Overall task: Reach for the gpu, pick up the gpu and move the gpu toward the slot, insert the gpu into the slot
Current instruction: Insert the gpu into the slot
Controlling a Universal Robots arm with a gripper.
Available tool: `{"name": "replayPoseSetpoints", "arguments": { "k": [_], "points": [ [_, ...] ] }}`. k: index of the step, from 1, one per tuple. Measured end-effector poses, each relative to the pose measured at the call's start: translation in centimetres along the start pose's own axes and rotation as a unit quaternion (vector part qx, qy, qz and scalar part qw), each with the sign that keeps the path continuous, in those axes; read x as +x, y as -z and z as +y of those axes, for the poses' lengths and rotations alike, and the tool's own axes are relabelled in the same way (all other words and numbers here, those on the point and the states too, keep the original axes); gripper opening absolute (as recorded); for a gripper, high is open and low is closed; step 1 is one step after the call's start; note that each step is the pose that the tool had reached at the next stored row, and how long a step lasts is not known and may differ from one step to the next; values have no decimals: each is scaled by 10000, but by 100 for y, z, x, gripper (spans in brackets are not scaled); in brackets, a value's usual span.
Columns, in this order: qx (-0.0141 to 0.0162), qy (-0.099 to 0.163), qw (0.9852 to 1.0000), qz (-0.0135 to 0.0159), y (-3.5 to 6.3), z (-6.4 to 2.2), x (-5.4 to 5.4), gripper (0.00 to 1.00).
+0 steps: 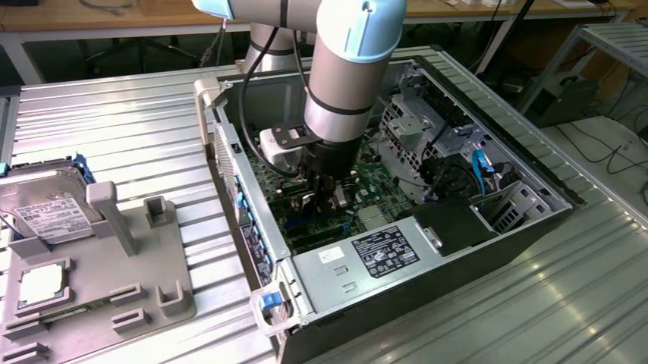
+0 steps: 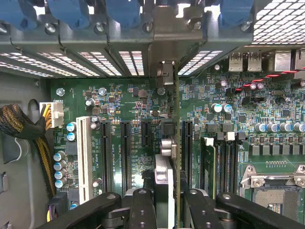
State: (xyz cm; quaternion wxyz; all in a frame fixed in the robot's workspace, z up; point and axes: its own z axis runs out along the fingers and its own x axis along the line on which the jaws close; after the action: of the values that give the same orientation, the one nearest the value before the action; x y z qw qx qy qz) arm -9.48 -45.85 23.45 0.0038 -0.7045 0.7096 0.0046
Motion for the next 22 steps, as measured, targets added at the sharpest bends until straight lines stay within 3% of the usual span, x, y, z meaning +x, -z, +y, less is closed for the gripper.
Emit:
{"name": "replayPoseSetpoints", "arguments": {
  "k": [13, 22],
  "points": [
    [0, 0, 10000, 0, -1, 3, 0, 28],
    [0, 0, 10000, -1, -55, 13, -1, 28]
  ]
}}
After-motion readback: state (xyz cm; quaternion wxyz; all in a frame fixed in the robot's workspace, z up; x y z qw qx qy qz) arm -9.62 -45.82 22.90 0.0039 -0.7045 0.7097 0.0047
